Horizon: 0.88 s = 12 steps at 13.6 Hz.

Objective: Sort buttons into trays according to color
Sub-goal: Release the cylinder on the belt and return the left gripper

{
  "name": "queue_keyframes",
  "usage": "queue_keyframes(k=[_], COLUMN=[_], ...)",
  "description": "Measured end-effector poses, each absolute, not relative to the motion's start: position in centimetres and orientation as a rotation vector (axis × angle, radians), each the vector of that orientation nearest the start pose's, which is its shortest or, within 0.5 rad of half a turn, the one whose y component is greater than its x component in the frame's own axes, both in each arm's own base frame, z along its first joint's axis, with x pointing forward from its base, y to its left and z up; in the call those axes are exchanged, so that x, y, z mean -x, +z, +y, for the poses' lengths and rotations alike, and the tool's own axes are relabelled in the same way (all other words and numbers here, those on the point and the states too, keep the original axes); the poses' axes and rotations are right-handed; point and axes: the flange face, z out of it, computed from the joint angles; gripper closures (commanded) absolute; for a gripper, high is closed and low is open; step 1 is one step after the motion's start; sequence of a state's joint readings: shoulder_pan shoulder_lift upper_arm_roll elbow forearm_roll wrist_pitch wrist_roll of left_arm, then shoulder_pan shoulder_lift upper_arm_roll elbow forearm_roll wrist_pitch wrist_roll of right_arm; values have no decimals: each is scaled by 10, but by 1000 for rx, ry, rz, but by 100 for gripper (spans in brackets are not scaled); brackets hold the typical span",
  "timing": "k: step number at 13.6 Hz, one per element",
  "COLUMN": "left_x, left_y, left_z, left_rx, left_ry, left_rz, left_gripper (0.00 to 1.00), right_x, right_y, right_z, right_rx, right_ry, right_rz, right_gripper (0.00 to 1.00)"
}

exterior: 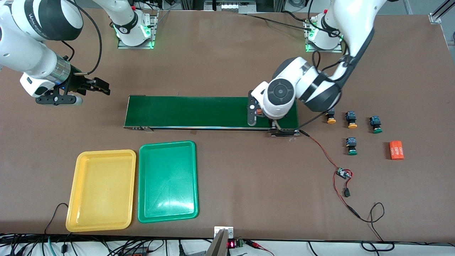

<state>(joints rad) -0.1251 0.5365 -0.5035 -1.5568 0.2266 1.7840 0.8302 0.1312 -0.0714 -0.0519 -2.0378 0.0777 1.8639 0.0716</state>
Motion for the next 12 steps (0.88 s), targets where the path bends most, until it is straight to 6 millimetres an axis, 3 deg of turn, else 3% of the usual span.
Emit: queue_keyframes(k=[2,4,8,10,12], left_x=[-587,-609,-641,-647,-654], left_y=[379,392,391,386,367], left_z=[-294,-239,-133,-86,-32], left_rx=[2523,2714,2969,3026,3076], left_ry=[407,410,413,430,415], left_rz=[1885,1563,952,748,612], left_gripper=[0,0,0,0,0], right_x=[-521,-521,-521,-520,-521], right_y=[467,467,467,467,467], right_z=[47,46,43,41,36], right_rx=[3068,3068,3067,3070,3069], right_ry=[166,166,167,175,174], right_rz=[29,31,40,34,9], right_gripper=[0,0,0,0,0])
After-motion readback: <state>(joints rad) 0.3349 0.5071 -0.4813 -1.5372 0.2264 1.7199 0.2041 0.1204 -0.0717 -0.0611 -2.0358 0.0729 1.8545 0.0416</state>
